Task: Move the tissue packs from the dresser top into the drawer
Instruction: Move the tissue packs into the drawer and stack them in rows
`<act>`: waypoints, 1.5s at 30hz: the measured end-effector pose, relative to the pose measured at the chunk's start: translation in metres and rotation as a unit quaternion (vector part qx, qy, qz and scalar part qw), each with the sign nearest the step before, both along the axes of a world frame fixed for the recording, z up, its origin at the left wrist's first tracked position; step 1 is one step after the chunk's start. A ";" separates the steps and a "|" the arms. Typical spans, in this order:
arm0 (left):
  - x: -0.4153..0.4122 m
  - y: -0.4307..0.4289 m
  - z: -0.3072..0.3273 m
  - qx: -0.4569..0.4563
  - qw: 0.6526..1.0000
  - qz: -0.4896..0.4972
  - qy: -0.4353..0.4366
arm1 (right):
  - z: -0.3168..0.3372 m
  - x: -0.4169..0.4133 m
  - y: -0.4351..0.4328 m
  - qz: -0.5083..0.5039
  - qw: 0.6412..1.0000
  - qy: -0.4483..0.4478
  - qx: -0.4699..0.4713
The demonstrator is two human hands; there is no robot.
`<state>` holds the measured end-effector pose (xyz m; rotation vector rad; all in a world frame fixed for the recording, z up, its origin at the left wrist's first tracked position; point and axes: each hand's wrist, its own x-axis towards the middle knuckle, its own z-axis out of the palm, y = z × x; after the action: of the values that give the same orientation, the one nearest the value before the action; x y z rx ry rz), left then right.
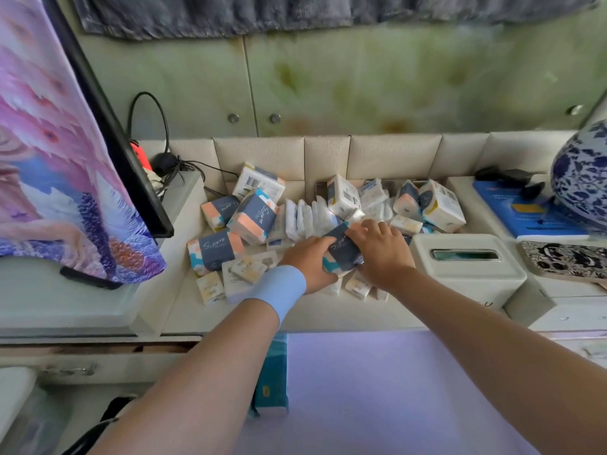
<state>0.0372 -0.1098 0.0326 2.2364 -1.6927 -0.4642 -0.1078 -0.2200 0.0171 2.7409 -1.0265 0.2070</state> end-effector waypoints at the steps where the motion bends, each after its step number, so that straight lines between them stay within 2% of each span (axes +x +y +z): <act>1: 0.001 -0.003 0.000 -0.004 1.000 0.005 0.010 | 0.000 0.001 -0.002 0.007 1.000 0.004 0.002; 5: 0.012 -0.010 -0.006 0.018 0.998 0.013 0.060 | -0.003 0.009 -0.008 0.027 0.997 0.069 -0.004; 7: 0.019 -0.010 -0.004 0.003 0.994 0.029 0.105 | -0.003 0.013 -0.011 0.033 0.998 0.055 -0.005; 10: 0.040 -0.009 0.007 -0.040 0.987 0.071 0.139 | 0.004 0.013 -0.018 0.069 0.996 -0.036 -0.043; 13: 0.080 -0.009 0.008 -0.124 0.978 0.150 0.075 | 0.018 0.021 -0.028 0.032 0.982 -0.184 -0.032; 15: 0.110 -0.009 0.002 -0.153 0.963 0.219 0.021 | 0.027 0.035 -0.032 0.010 0.971 -0.241 0.001; 17: 0.132 -0.007 -0.007 -0.111 0.954 0.277 -0.011 | 0.031 0.053 -0.033 0.020 0.974 -0.220 0.048; 20: 0.152 -0.005 -0.018 -0.027 0.952 0.305 0.003 | 0.024 0.076 -0.028 0.047 0.977 -0.161 0.134; 22: 0.159 -0.010 -0.021 0.000 0.950 0.314 0.002 | 0.014 0.086 -0.022 0.050 0.971 -0.173 0.159; 25: 0.161 -0.019 -0.018 -0.014 0.943 0.332 0.008 | 0.006 0.096 -0.017 0.067 0.960 -0.217 0.161; 28: 0.157 -0.022 -0.014 -0.056 0.929 0.358 0.074 | 0.008 0.096 -0.017 0.081 0.959 -0.221 0.158; 33: 0.138 -0.018 0.010 -0.130 0.939 0.307 0.088 | 0.014 0.080 -0.009 0.079 0.955 -0.227 0.172; 40: 0.108 0.041 0.037 -0.188 0.951 0.243 -0.007 | 0.042 0.034 0.020 0.026 0.959 -0.216 0.182; 43: 0.092 0.077 0.042 -0.173 0.959 0.225 -0.008 | 0.052 0.011 0.034 -0.003 0.951 -0.211 0.225; 45: 0.079 0.099 0.045 -0.113 0.975 0.190 -0.002 | 0.057 -0.003 0.045 0.010 0.939 -0.150 0.309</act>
<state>0.1157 -0.0104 0.0781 2.3097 -1.2050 -0.1642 -0.1112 -0.1754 0.0738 3.3595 -1.3274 0.3718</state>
